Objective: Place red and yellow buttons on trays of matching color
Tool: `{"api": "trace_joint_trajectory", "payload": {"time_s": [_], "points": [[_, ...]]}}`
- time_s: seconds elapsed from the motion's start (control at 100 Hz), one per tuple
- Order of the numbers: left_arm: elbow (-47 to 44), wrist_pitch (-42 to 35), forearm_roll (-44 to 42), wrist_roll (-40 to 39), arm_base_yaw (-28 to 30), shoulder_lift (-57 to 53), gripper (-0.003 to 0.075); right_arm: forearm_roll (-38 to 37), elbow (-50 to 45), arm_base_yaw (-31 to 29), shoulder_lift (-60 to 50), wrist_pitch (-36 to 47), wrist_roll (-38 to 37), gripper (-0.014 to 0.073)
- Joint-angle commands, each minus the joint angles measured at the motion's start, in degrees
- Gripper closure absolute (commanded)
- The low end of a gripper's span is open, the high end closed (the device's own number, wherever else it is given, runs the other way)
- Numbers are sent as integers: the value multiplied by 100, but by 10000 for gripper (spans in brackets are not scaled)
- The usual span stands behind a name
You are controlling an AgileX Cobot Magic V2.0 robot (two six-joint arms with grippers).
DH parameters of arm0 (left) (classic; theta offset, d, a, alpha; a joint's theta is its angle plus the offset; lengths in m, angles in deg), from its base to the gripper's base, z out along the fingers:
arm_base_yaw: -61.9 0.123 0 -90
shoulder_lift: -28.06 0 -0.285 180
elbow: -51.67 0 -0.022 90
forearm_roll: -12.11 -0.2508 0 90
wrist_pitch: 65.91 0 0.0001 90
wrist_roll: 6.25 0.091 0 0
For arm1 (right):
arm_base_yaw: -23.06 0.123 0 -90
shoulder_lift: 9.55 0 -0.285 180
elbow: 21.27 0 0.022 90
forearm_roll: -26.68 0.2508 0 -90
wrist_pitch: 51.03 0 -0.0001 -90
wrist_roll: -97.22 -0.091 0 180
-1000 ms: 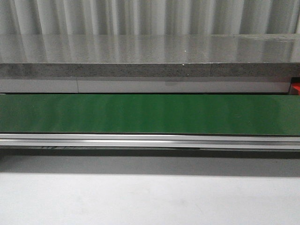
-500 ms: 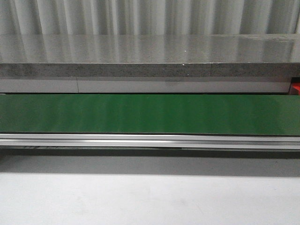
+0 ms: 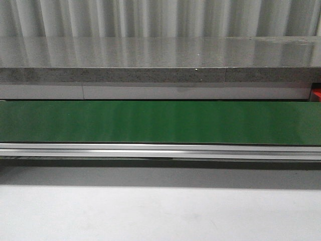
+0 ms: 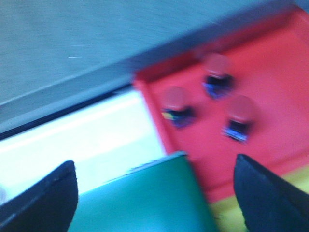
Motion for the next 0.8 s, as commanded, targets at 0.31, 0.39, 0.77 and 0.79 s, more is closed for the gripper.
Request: {"api": "trace_joint_trajectory", "payload": {"time_s": [0.31, 0.39, 0.77, 0.79], "points": [[144, -434, 36, -44, -15, -5, 741, 64, -771, 1667, -1900, -349, 696, -52], [144, -434, 36, -44, -15, -5, 741, 64, -1152, 1691, -2216, -398, 721, -49], [144, -434, 36, -44, -15, -5, 741, 64, -1941, 1691, -3488, -434, 735, 543], [144, -434, 36, -44, -15, -5, 741, 64, -1941, 1691, -3501, -434, 735, 572]]}}
